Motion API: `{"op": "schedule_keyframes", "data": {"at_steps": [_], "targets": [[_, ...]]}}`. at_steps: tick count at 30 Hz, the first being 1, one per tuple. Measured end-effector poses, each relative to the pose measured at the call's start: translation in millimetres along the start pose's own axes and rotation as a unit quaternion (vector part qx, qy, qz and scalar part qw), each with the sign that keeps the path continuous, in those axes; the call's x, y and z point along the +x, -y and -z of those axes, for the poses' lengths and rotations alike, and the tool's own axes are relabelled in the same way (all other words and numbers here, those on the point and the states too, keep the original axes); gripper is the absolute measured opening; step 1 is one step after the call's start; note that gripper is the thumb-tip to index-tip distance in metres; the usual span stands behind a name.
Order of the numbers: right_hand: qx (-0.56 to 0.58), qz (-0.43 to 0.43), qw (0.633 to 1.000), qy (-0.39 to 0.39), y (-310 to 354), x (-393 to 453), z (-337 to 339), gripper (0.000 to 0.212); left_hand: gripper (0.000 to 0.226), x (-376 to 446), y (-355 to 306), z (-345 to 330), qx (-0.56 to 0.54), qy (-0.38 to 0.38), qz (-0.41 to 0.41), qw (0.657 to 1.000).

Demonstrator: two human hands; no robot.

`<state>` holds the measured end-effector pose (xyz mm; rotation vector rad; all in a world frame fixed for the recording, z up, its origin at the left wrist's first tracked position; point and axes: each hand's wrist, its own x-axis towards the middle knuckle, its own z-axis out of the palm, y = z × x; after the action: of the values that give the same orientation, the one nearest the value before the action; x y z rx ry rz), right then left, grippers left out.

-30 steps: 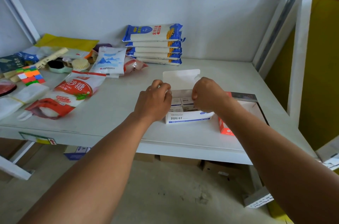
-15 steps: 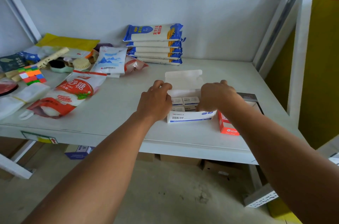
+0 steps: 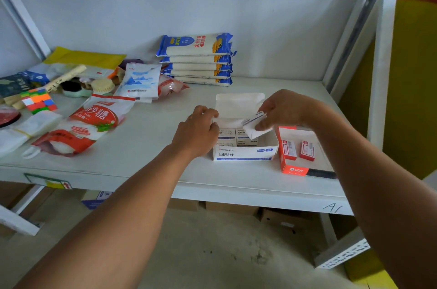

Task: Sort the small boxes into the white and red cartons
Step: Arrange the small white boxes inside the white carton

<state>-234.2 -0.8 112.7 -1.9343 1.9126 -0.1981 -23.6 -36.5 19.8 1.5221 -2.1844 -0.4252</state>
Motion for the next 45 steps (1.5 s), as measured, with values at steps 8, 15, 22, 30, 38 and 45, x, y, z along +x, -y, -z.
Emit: {"op": "schedule_keyframes", "data": {"at_steps": [8, 15, 22, 30, 38, 45], "targets": [[0.212, 0.076, 0.974, 0.012, -22.2, 2.1, -21.5, 0.032, 0.031, -2.3, -3.1, 1.4, -0.016, -0.004, 0.010, 1.000], [0.230, 0.083, 0.970, -0.013, -16.6, 2.7, -30.9, 0.026, 0.031, -1.8, -1.9, 2.2, -0.009, -0.007, 0.002, 1.000], [0.187, 0.088, 0.978, -0.010, -25.3, 7.4, -31.5, 0.033, 0.032, -3.0, -4.1, 2.3, -0.009, -0.006, 0.002, 1.000], [0.141, 0.092, 0.986, -0.002, -21.1, 10.5, -29.8, 0.040, 0.031, -2.5, -2.8, 1.0, -0.009, -0.008, 0.004, 1.000], [-0.056, 0.078, 0.995, 0.034, -8.7, 9.7, -37.3, 0.044, 0.033, -1.4, -1.6, -3.3, 0.026, -0.015, -0.007, 1.000], [-0.189, 0.015, 0.981, -0.030, 6.1, 6.7, -45.1, 0.048, 0.034, -0.9, -1.0, -4.3, 0.035, -0.010, -0.006, 0.999]]}}
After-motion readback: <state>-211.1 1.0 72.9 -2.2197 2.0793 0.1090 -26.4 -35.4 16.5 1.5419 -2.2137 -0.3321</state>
